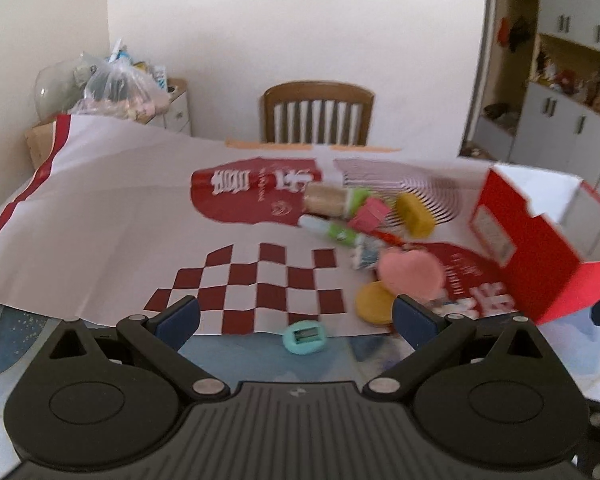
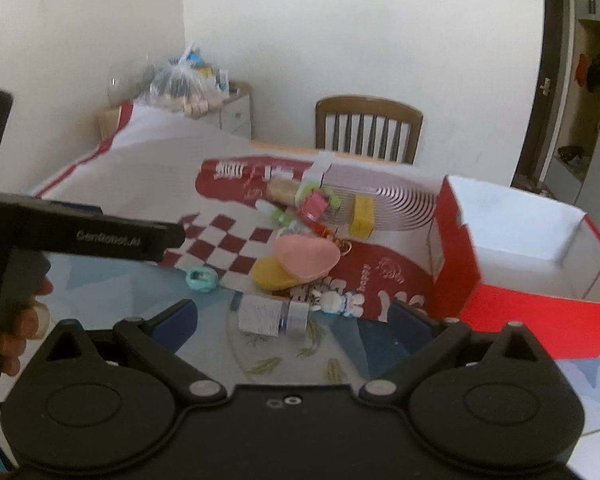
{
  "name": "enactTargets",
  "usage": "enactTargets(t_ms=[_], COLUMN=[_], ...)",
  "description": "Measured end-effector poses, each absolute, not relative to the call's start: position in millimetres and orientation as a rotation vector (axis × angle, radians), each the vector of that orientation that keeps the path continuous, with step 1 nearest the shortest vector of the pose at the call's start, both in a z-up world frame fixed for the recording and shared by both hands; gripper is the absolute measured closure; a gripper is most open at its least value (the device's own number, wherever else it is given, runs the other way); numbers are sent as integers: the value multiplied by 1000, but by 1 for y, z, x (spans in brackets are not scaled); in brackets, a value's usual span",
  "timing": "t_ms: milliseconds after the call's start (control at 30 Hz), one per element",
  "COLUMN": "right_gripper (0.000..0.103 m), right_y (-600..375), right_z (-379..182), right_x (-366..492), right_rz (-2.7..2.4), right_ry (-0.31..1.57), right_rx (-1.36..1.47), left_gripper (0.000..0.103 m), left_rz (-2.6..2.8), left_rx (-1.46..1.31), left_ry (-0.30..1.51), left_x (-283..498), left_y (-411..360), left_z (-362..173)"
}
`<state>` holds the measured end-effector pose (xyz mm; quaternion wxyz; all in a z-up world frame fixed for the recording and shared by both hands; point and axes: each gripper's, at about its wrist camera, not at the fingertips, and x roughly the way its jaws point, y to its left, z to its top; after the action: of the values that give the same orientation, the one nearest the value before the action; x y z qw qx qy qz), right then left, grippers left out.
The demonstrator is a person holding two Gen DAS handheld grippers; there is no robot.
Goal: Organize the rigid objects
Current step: 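Grasp the teal sharpener with the left gripper while the right grasps the clear bottle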
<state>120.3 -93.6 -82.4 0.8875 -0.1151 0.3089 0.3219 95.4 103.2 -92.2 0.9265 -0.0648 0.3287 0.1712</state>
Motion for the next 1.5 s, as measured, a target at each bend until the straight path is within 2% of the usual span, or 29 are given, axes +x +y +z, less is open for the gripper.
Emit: enactTargets(t_ms=[233, 500, 533, 667, 867, 1033, 1500], right_gripper=[6, 16, 19, 22, 32, 34, 34], right_y=[-62, -35, -34, -27, -27, -29, -46], right_z=[-117, -142, -144, -149, -152, -152, -129], right_x=[150, 169, 170, 176, 177, 177, 162], right_rz=[677, 682, 682, 689, 669, 655, 641], right_ry=[707, 760, 765, 783, 802, 811, 762], right_rx=[-282, -323, -321, -319, -321, -314, -295], left_gripper=[1, 18, 21, 37, 51, 63, 64], left_rz=[387, 364, 364, 363, 358, 366, 322], left_rx=[-153, -119, -121, -129, -113, -105, -125], left_ry=[753, 796, 801, 828, 846, 857, 820], left_x=[126, 147, 149, 155, 158, 159, 142], left_y=[112, 106, 106, 107, 103, 104, 100], left_z=[-130, -154, -156, -165, -173, -177, -156])
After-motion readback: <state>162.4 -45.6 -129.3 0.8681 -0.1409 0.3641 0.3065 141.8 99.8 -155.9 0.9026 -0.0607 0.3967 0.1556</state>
